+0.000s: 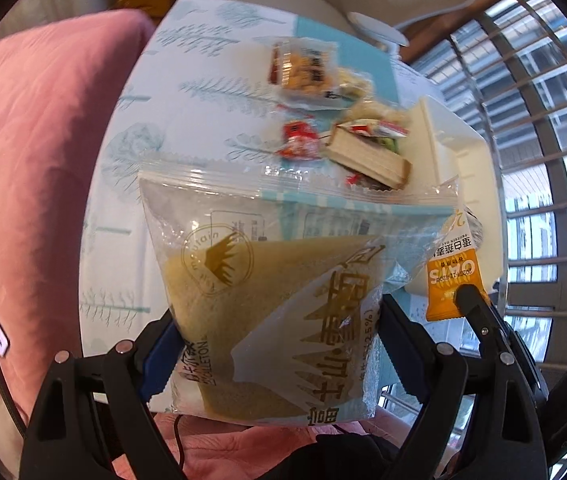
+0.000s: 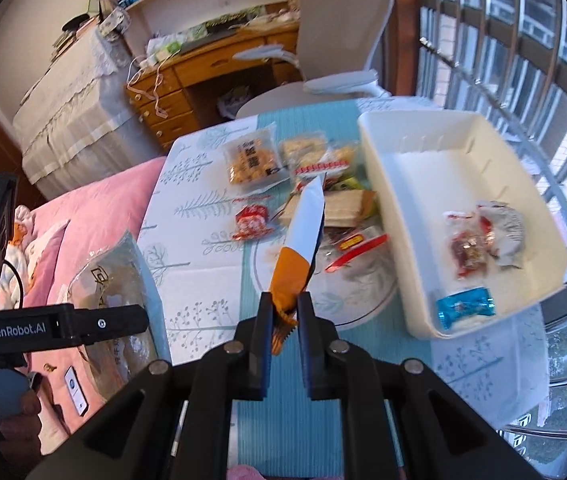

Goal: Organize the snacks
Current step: 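Carry the bread bag and OATS bar over the white tray and open both grippers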

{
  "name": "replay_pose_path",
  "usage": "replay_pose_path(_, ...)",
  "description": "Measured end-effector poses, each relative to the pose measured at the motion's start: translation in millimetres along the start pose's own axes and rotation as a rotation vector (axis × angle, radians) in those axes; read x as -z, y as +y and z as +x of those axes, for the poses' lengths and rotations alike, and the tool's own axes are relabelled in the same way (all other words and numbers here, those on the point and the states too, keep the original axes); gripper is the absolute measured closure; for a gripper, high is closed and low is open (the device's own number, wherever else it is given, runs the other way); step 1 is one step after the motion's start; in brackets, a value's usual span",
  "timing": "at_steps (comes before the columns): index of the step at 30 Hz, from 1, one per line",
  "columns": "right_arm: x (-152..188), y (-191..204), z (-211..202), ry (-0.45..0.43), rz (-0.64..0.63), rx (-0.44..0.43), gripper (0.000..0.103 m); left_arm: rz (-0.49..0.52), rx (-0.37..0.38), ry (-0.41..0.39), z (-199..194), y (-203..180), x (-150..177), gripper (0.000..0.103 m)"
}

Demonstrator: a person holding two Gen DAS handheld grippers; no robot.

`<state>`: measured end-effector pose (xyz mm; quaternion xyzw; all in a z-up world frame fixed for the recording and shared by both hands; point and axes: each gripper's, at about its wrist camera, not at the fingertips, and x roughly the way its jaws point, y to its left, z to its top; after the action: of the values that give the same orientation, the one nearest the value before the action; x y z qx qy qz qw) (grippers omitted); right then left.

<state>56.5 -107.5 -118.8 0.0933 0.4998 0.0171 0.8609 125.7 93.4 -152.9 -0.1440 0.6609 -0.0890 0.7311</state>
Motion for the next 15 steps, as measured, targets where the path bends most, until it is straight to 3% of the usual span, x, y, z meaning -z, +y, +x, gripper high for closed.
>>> replay_pose_path(7,-1,-26,-22,-0.076,0.027,0.068,0.092,0.091,-0.001,-0.017,-4,-39,-4,0.014)
replay_pose_path(15,-4,-72,-35,-0.092,0.027,0.079,0.092,0.107,0.008,-0.051,-4,-93,-8,0.014)
